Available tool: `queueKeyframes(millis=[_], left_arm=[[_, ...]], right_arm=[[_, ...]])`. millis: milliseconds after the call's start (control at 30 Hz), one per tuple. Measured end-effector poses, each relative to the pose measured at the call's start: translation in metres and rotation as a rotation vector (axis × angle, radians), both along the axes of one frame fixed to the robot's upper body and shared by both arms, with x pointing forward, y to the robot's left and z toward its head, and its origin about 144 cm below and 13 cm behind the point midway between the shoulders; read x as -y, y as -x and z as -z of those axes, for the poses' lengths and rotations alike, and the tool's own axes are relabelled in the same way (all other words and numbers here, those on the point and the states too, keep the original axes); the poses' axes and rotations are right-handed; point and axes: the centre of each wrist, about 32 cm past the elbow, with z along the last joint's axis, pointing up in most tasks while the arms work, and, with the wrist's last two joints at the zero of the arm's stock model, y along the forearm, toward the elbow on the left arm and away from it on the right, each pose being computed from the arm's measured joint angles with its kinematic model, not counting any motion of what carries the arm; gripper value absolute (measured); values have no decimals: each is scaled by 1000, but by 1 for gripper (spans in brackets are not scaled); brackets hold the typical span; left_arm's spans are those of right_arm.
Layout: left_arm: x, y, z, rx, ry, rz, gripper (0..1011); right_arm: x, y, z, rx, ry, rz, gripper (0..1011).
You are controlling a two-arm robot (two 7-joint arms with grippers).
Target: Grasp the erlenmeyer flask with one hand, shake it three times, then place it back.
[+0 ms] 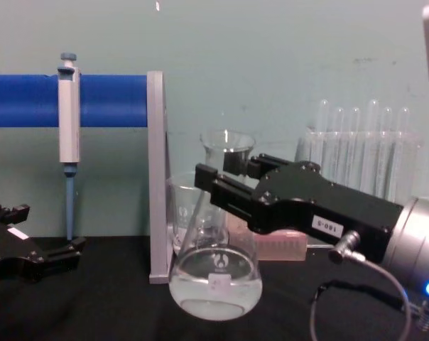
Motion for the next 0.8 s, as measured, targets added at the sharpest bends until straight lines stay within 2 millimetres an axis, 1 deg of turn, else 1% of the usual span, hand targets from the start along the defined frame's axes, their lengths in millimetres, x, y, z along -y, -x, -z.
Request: queueKeyframes(millis=[800], left_arm=[[0,0,0,0,0,0,1001]], right_arm=[[7,-9,31,-91,48,1,451]])
